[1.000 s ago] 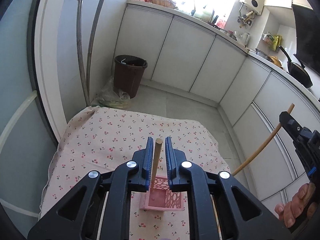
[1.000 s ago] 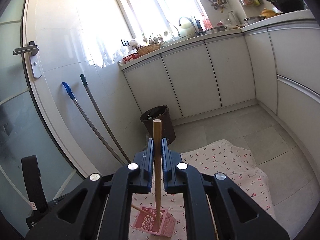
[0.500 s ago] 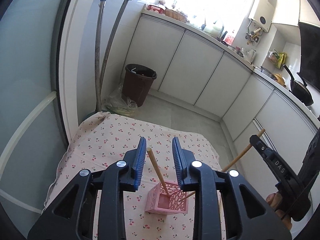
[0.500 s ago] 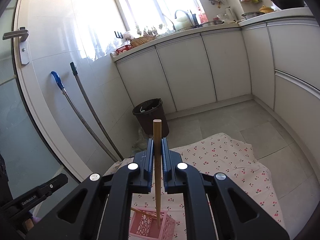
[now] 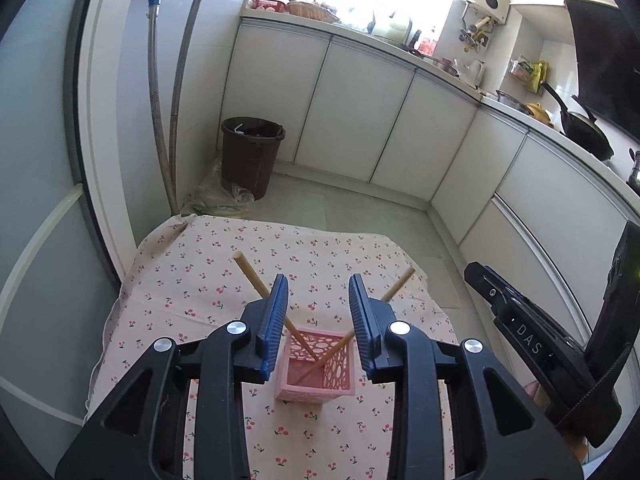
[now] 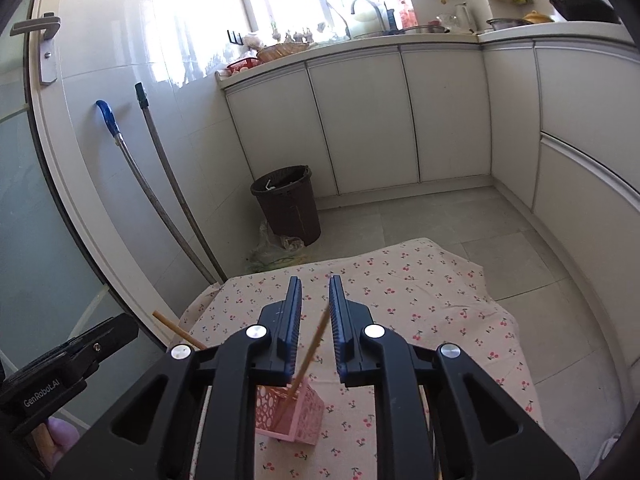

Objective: Organize utensils
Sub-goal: 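Lower the chopstick into the pink basket and open the left gripper, then move the left gripper back over the chopstick pile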

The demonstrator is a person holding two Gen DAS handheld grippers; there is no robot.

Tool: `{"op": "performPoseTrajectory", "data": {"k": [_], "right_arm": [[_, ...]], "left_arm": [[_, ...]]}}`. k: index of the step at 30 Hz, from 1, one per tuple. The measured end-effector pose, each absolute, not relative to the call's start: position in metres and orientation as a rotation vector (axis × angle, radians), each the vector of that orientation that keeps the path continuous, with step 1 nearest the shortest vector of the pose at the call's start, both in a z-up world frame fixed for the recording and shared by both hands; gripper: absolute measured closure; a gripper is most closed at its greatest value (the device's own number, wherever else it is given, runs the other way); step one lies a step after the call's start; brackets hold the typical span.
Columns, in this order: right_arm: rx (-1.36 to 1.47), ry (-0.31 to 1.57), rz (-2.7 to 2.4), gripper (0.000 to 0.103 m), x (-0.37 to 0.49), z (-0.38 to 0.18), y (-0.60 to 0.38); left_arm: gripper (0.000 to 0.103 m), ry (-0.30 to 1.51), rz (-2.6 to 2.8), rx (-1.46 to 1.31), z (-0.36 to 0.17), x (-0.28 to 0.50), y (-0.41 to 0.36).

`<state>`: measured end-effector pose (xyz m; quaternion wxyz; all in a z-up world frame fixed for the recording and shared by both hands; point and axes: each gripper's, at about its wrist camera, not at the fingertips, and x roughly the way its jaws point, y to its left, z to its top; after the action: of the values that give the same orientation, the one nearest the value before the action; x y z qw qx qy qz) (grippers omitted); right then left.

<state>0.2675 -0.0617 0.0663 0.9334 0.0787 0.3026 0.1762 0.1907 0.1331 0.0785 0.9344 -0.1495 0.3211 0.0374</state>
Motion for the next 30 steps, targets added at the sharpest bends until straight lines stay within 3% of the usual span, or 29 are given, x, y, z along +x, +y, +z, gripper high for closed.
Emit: {"op": "performPoseTrajectory", "data": {"k": [6, 10, 15, 20, 30], "right_arm": [[0.092, 0.685, 0.282, 0.06, 0.24, 0.053, -0.101], [0.077, 0.698, 0.21, 0.026, 0.219, 0.045, -0.135], [0.041, 0.739, 0.136, 0.009, 0.2, 0.03, -0.177], [0.016, 0.807, 0.102, 0.009, 0.197, 0.02, -0.2], [-0.018, 0.872, 0.064, 0.007, 0.196, 0.009, -0.229]], "left_arm": [[0.061, 0.776, -0.013, -0.268, 0.056, 0.193, 0.097], [0.052, 0.871, -0.076, -0.22, 0.034, 0.196, 0.068], [0.031, 0.967, -0.116, -0.187, 0.008, 0.205, 0.039], [0.014, 1.093, -0.15, -0.174, -0.022, 0.226, 0.014], [0.008, 1.252, -0.111, -0.121, -0.076, 0.276, -0.023]]}}
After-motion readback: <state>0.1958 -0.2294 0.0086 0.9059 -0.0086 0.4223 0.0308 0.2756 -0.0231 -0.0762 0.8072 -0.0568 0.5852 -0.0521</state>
